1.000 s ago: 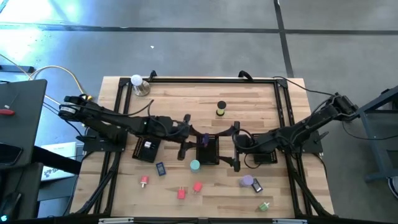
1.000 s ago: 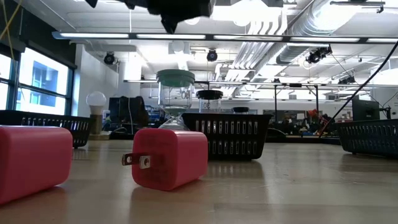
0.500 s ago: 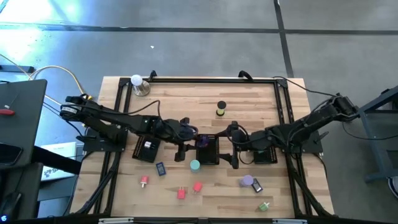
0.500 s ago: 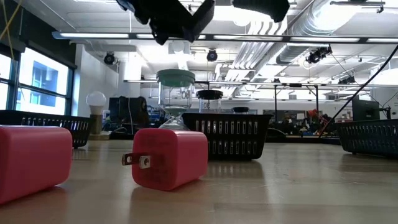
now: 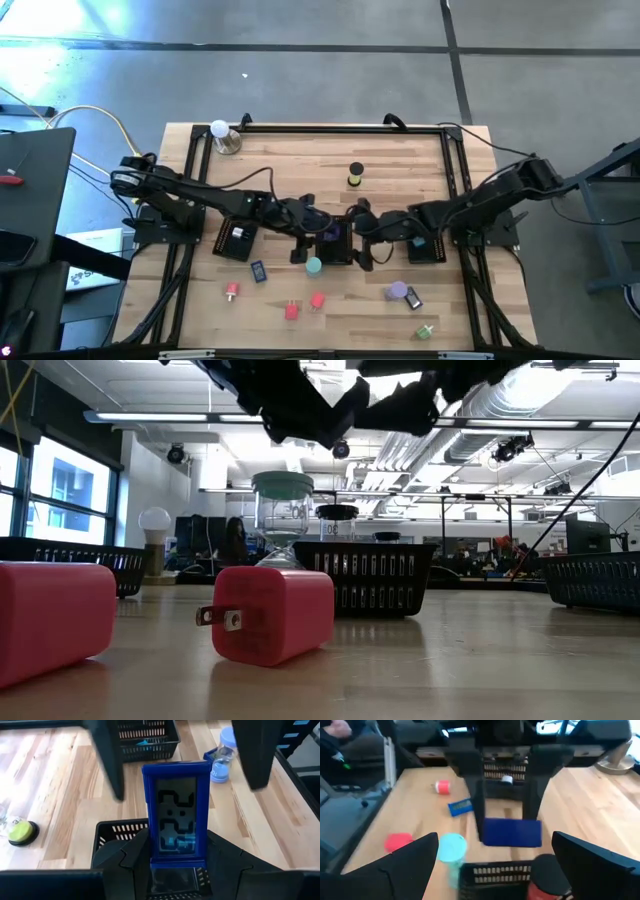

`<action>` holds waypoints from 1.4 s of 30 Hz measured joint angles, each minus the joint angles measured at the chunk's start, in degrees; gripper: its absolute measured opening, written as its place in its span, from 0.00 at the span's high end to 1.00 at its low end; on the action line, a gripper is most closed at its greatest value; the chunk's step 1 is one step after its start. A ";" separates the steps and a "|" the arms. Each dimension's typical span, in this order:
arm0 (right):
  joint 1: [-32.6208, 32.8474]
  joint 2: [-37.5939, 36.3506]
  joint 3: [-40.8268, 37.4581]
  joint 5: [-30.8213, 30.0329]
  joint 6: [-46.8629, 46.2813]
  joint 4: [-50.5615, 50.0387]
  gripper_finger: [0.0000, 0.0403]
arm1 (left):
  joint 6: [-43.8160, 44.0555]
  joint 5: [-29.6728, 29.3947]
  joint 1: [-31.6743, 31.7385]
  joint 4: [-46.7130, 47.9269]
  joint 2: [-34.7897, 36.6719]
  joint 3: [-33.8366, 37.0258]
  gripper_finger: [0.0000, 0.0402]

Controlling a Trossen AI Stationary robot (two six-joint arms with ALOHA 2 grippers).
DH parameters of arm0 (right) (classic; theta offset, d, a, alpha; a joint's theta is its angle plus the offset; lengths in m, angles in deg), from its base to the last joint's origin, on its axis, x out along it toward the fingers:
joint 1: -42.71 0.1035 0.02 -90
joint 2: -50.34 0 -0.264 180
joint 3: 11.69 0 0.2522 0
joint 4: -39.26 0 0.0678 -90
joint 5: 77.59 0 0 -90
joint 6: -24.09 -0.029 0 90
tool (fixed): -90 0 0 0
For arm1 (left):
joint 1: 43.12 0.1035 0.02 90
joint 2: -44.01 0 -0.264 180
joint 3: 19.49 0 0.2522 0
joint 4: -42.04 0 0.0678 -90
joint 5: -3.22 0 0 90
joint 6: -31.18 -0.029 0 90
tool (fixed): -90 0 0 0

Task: Pick & Place Office items
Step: Put the top blue digital clock into the right black bin

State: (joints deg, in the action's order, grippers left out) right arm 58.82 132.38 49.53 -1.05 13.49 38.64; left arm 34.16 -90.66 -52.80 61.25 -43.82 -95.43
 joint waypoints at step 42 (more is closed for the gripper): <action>-0.19 0.63 0.13 -1.17 4.60 1.08 0.65 | -0.38 -0.63 0.13 -0.26 0.09 -0.07 0.65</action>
State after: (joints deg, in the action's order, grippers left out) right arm 58.63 133.01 49.66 -2.22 18.08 39.72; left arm 33.78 -91.28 -52.67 60.99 -43.74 -95.49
